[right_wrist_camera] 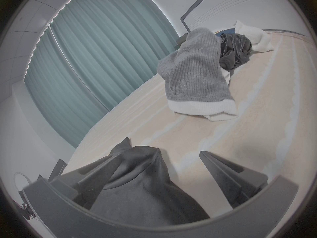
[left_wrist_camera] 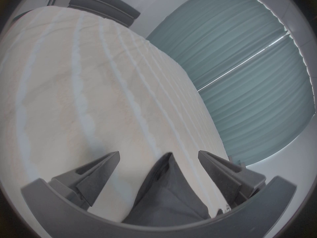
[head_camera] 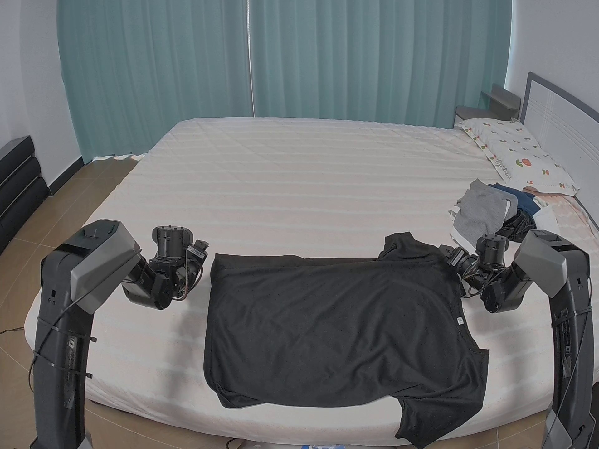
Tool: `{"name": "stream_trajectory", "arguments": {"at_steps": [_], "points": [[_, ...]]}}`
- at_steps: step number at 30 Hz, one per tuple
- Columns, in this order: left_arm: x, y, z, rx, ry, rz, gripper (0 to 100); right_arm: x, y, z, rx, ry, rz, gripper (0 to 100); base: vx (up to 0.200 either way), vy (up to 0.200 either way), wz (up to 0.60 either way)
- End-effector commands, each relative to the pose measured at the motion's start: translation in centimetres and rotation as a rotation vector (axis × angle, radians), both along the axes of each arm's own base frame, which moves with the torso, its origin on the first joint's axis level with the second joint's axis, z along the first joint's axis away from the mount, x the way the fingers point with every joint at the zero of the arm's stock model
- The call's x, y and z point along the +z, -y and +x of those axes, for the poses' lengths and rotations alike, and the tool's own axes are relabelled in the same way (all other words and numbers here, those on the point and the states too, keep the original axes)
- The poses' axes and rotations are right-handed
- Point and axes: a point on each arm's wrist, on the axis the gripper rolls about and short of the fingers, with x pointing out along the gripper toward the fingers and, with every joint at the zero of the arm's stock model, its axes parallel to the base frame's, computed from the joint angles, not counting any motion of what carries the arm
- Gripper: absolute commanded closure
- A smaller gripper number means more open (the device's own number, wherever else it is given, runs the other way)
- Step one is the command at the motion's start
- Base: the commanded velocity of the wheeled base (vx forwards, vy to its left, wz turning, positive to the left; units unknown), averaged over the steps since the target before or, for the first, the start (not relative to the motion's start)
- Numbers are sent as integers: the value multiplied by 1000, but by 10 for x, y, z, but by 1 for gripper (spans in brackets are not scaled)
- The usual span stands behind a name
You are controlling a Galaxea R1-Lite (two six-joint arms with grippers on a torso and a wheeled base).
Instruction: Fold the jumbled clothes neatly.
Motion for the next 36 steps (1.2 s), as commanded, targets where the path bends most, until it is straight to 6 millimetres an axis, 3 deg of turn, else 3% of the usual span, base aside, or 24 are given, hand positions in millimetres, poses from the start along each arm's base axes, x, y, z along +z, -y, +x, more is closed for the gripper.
{"name": "stream_trajectory", "arguments": {"at_steps": [1,3,5,6,10,12,16,23,27,31,36], "points": [[50,-2,-40,-90,36,-127,0,44,0,-33,1,6,7,0,0,0,0],[56,1,-56,-144,49,-158,0,51,-2,-62,1,-9,6,0,0,0,0],[58,2,-58,-150,54,-160,0,52,-2,-71,2,-12,7,0,0,0,0],[61,5,-62,-163,59,-162,0,54,-2,-95,8,-20,16,0,0,0,0],[63,11,-67,-176,53,-158,0,42,-5,-142,19,-95,27,0,-50,0,0],[62,14,-68,-183,52,-156,0,40,-6,-153,17,-98,33,0,-200,0,0],[61,13,-80,-181,17,-152,0,35,-11,-193,19,-144,187,0,-200,0,0],[45,0,-132,-189,-110,-151,0,43,-14,-214,123,-194,289,0,-57,0,0],[42,3,-155,-233,-78,-171,0,41,-15,-223,151,-232,307,0,0,0,0],[41,7,-167,-294,-62,-197,0,39,-15,-228,160,-257,317,0,0,0,0],[36,7,-168,-309,-77,-202,0,37,-15,-235,157,-284,322,0,0,0,0]]}}
